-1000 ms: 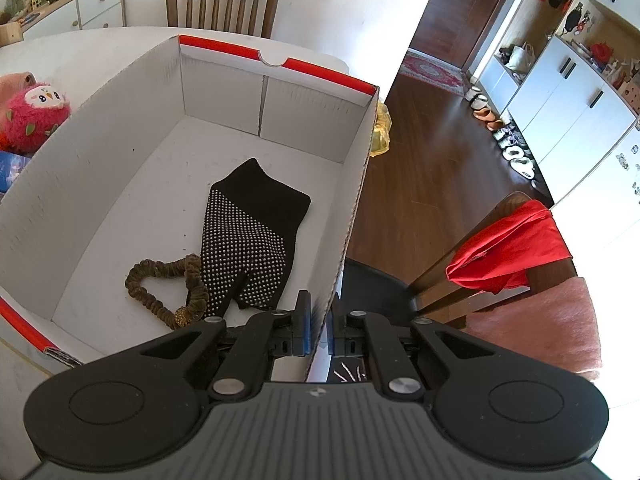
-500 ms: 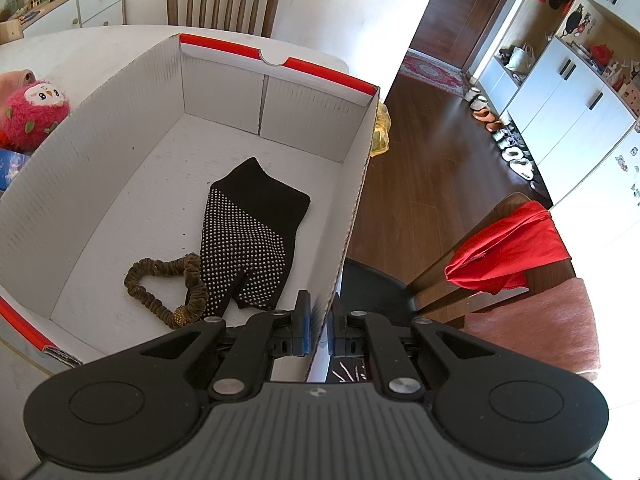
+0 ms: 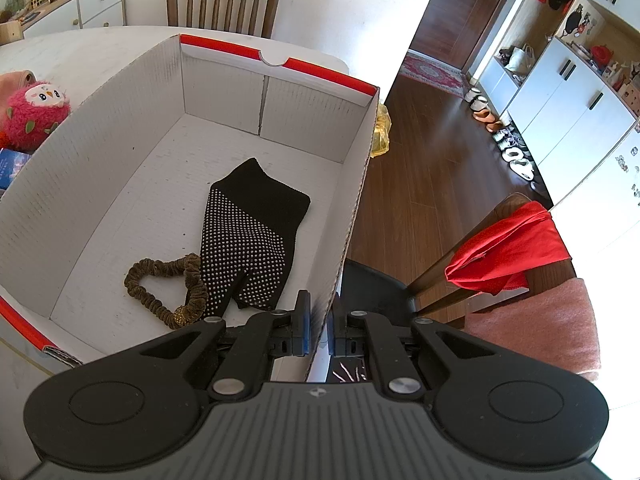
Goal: Organize objects
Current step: 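Move the left gripper back to the pile and grasp the cartoon face cushion, then carry the cartoon cushion into the box and release it near the bracelet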
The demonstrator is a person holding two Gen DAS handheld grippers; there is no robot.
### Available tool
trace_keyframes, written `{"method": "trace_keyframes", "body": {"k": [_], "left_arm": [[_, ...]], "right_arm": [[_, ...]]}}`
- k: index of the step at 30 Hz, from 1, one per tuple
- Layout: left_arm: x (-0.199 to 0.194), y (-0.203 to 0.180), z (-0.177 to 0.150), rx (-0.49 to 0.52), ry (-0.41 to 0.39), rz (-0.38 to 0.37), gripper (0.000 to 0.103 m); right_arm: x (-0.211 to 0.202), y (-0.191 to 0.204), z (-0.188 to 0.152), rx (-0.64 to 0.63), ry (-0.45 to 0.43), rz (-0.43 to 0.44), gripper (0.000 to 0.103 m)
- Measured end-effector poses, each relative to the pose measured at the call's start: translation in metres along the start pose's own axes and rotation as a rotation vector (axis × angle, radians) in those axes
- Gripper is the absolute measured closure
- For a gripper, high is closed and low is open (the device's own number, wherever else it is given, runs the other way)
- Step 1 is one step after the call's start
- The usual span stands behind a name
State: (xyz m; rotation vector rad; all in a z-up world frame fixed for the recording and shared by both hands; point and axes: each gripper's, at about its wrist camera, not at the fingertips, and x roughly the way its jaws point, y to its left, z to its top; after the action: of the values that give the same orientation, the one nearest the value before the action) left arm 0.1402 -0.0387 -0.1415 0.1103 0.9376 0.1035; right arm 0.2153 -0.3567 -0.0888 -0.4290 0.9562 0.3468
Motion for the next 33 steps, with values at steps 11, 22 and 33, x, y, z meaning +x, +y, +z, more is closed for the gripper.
{"method": "trace_keyframes", "body": {"k": [11,22,33], "left_arm": [[-0.038,-0.001,0.018,0.0,-0.064,-0.048,0.07],[-0.071,-0.017,0.057,0.028,-0.123,-0.145,0.069],[-0.075,-0.062,0.099,0.156,-0.152,-0.256,0.069]], "right_arm": [[0.0,0.001,0.0,-0.002,-0.001,0.0,0.095],[0.001,0.003,0.001,0.002,-0.007,0.008,0.095],[0.002,0.002,0.002,0.009,-0.007,0.017,0.095]]}}
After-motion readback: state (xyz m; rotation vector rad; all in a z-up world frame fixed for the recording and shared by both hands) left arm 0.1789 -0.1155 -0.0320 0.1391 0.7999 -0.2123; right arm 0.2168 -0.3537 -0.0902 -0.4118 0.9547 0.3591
